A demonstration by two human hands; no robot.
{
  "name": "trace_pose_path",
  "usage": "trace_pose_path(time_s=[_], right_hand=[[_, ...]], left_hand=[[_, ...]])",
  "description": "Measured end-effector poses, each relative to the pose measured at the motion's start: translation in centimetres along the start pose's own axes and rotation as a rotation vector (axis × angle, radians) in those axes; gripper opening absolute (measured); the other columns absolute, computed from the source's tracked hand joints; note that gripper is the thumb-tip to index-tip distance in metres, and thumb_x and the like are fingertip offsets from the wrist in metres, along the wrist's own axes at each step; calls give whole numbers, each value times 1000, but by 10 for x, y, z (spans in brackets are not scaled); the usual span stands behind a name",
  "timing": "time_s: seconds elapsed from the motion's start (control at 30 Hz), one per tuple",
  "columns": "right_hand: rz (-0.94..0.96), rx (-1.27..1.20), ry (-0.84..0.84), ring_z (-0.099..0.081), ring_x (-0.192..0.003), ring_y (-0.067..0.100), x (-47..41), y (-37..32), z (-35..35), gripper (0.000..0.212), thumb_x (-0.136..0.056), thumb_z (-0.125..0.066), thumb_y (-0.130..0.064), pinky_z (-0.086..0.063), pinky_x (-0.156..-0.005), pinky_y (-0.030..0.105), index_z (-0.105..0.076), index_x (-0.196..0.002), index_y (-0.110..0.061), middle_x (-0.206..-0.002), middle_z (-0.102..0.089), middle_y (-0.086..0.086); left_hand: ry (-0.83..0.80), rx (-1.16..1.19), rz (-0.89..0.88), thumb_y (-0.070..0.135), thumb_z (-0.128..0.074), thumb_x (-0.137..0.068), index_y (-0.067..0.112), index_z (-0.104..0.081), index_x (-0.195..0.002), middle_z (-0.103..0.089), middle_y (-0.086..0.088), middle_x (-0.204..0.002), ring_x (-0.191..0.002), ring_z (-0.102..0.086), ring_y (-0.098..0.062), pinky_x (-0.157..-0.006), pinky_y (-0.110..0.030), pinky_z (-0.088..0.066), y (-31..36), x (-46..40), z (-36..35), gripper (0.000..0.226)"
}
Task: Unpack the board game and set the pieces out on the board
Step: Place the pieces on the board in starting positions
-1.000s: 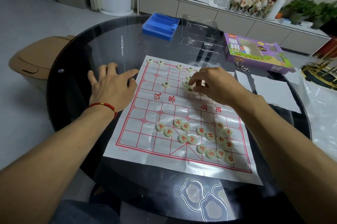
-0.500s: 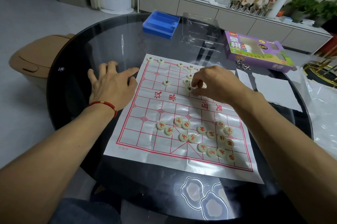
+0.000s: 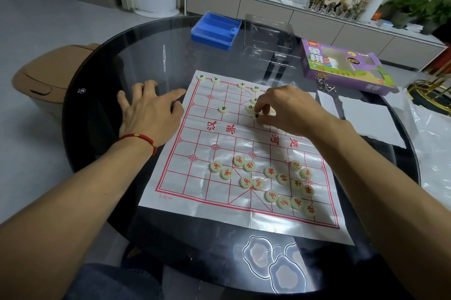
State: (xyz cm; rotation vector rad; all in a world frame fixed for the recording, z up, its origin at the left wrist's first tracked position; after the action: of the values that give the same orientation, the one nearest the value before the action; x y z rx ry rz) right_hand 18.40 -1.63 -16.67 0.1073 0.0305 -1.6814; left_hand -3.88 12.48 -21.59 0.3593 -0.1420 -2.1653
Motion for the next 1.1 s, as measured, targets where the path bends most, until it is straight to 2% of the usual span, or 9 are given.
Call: trace_pose_path(time_s=[0.33, 0.47, 0.67, 0.83, 0.97, 1.1], right_hand=[[14, -16, -20, -67, -90, 15, -2, -1, -3, 30, -87, -78, -32, -61, -77, 37, -73, -114, -21, -106, -73, -1], [4, -32, -43, -66, -88, 14, -1, 0, 3, 32, -88, -77, -32, -59, -76, 33, -72, -117, -20, -106, -73, -2], [-97, -77, 24, -62, -81, 11, 12, 31, 29, 24, -92, -73, -14, -47, -73, 22, -73, -116, -12, -108, -74, 6], [-125, -106, -66, -67, -83, 16, 21, 39, 19, 22, -90, -75, -17, -55, -75, 26, -75, -112, -12, -105, -75, 7], [-112, -109, -71, -64, -81, 14, 19, 34, 16, 22, -90, -76, -20, -53, -74, 24, -76, -111, -13, -105, -75, 6], [-134, -95, -100, -67, -87, 17, 17, 32, 11, 25, -88, -76, -30, -61, -81, 36, -77, -109, -18, -105, -74, 4]], left_hand=[[3, 9, -5, 38, -39, -103, 38, -49, -142, -38, -16, -147, -142, -26, -38, -117, -65, -13, 0, 0, 1, 40], [3, 13, -7, 38, -39, -103, 38, -50, -141, -39, -16, -147, -142, -26, -38, -117, -65, -11, 0, 0, 0, 39], [-2, 12, -1, 39, -39, -103, 39, -49, -142, -37, -16, -148, -142, -25, -38, -117, -66, -12, 0, 0, -1, 40], [1, 20, -4, 38, -39, -103, 40, -49, -141, -37, -16, -148, -142, -25, -38, -116, -66, -13, -1, 0, -1, 40], [-2, 19, 0, 39, -39, -103, 40, -48, -142, -37, -16, -149, -142, -24, -38, -117, -65, -12, -2, -1, -1, 41], [-5, 13, 0, 39, -39, -103, 39, -47, -143, -37, -16, -149, -142, -25, -38, -116, -66, -13, -2, -1, -2, 41]])
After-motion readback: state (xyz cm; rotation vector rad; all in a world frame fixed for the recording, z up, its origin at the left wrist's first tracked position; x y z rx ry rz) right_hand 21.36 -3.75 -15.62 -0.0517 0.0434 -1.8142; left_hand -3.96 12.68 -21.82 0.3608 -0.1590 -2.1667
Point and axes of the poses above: each hand's wrist, its own x-axis away from the middle knuckle, its own z-axis out of the back of the hand, y = z × x, the point moved 5 cm from there along -x, towards the middle knuckle
